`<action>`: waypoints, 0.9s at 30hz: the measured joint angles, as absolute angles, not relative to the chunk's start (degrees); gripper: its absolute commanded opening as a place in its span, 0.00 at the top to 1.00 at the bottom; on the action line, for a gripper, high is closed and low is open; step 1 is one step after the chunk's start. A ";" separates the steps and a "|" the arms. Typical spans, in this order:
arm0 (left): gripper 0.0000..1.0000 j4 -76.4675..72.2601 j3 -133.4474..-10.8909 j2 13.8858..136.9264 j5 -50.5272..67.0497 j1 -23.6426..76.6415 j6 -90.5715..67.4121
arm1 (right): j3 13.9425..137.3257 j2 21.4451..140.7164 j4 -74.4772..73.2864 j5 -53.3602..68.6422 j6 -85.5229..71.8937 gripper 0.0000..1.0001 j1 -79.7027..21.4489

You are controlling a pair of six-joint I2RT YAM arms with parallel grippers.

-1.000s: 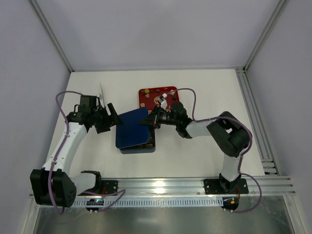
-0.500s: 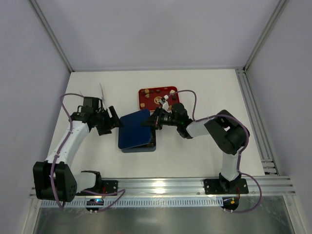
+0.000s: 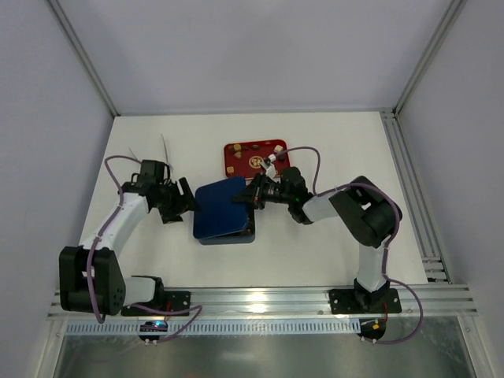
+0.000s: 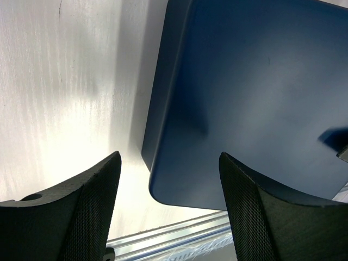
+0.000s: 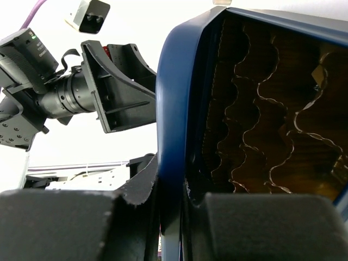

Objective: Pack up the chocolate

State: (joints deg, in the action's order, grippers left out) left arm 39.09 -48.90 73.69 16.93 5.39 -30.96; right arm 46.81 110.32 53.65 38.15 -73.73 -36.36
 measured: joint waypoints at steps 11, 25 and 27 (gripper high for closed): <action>0.29 37.43 -48.93 76.66 16.86 8.67 -31.55 | 43.11 110.65 55.31 38.20 -74.13 0.66 -34.26; 0.30 36.18 -48.95 78.87 15.99 10.61 -32.80 | 40.05 106.43 50.17 38.28 -71.37 0.41 -31.90; 0.30 36.16 -48.95 79.02 15.94 11.00 -32.84 | 40.07 104.75 47.46 38.11 -69.73 0.41 -31.90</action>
